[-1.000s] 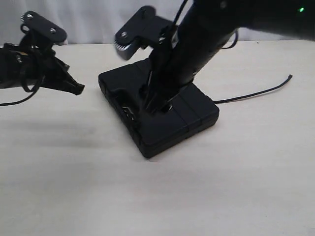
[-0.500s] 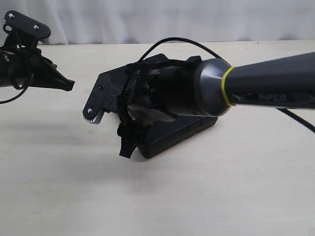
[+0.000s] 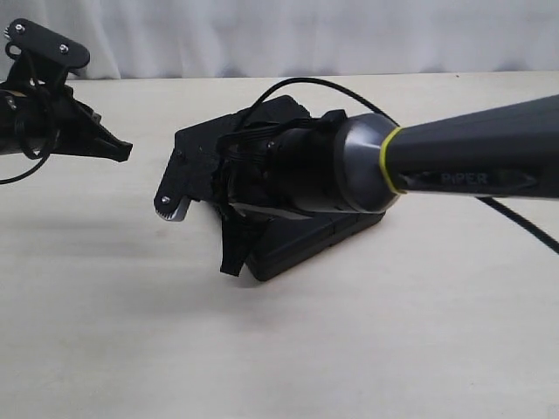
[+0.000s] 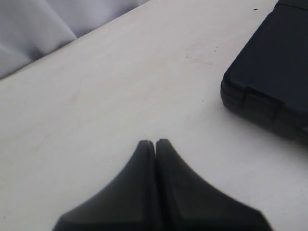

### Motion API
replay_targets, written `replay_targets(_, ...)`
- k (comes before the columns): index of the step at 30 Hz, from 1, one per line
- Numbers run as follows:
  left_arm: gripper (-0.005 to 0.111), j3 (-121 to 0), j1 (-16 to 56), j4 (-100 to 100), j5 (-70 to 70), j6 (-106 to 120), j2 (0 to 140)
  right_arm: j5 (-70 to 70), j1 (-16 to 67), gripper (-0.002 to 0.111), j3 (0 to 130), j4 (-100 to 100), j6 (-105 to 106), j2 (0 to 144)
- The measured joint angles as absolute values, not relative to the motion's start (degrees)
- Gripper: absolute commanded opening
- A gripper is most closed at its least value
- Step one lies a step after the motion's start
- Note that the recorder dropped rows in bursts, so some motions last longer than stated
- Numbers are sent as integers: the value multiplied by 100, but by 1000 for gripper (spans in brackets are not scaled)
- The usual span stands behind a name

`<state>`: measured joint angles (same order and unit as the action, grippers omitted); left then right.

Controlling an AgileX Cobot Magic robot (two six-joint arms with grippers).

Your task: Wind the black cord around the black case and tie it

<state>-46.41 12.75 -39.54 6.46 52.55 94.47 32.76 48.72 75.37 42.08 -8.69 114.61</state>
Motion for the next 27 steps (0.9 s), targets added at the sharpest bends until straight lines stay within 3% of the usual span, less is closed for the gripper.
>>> replay_targets(14,0,-4641,1275,-3954,624,5255,9447,4000,4872,5,7537,5310,-1605,10073)
replay_targets(16,0,-4641,1275,-3954,624,5255,9447,3962,4872,11,7537,4573,-1239,9931)
replay_targets(20,0,-4641,1275,-3954,624,5255,9447,4007,4872,44,7537,2623,112,9903)
replay_targets(22,0,-4641,1275,-3954,624,5255,9447,4058,4872,55,7537,2105,467,9982)
replay_targets(27,0,-4641,1275,-3954,566,5255,9447,4104,4851,55,7732,1908,752,10475)
